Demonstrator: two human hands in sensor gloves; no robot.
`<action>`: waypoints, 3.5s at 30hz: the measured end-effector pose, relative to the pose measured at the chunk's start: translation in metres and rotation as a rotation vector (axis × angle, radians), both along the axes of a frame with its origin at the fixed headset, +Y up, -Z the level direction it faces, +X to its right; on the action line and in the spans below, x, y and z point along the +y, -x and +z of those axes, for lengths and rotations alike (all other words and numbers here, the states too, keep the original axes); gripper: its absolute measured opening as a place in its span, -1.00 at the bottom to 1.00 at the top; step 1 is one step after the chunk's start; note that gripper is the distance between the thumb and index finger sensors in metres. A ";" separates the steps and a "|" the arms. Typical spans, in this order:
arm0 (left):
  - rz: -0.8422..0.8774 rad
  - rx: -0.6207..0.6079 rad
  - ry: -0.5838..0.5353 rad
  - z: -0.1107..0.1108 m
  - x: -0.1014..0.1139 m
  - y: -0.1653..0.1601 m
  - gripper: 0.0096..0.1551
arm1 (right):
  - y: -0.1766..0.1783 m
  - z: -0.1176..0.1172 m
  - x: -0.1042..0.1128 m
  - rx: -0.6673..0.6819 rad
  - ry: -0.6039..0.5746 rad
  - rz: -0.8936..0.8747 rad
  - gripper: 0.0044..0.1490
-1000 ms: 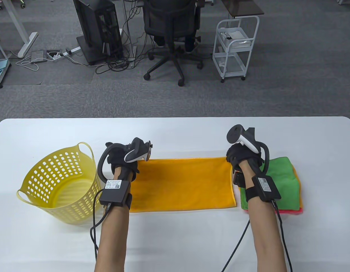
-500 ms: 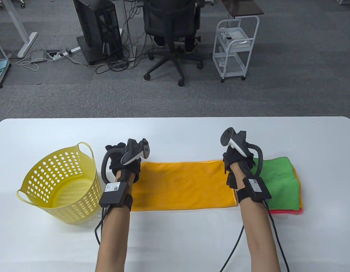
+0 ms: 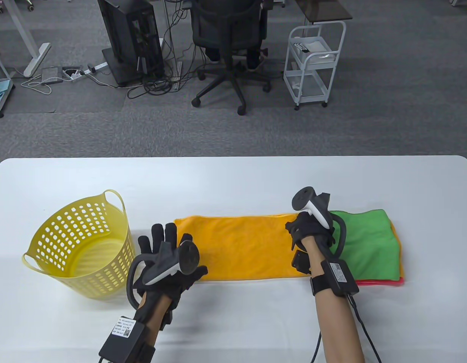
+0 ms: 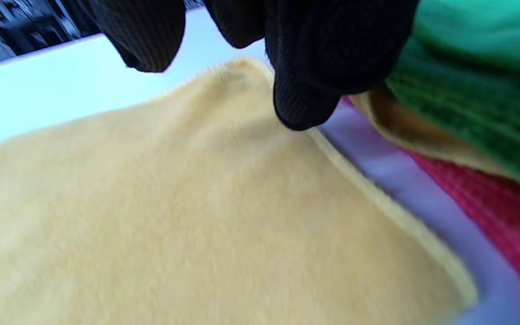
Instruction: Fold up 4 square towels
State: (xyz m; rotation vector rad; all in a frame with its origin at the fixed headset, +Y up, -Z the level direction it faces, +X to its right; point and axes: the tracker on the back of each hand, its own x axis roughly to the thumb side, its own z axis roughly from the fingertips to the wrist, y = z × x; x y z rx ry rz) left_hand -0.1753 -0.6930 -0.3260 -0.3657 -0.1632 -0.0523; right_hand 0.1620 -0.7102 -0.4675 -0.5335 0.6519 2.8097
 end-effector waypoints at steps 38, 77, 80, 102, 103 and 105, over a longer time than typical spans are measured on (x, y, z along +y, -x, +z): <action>0.004 -0.086 -0.087 0.011 -0.025 0.010 0.10 | 0.025 -0.016 -0.011 -0.129 0.077 0.331 -0.45; 0.063 -0.079 -0.094 0.016 -0.021 0.021 0.17 | 0.174 0.018 0.073 0.256 -0.138 -0.350 -0.33; 0.063 -0.081 -0.092 0.016 -0.022 0.021 0.18 | 0.197 0.013 0.060 0.250 -0.131 -0.369 -0.33; 0.063 -0.071 -0.060 0.014 -0.024 0.017 0.16 | 0.233 -0.023 -0.025 0.311 0.248 -0.712 -0.13; 0.063 -0.072 -0.059 0.014 -0.023 0.017 0.16 | 0.232 -0.022 -0.023 0.326 0.245 -0.716 -0.14; 0.061 -0.071 -0.060 0.014 -0.024 0.017 0.15 | 0.226 -0.021 -0.014 0.357 0.189 -0.743 -0.17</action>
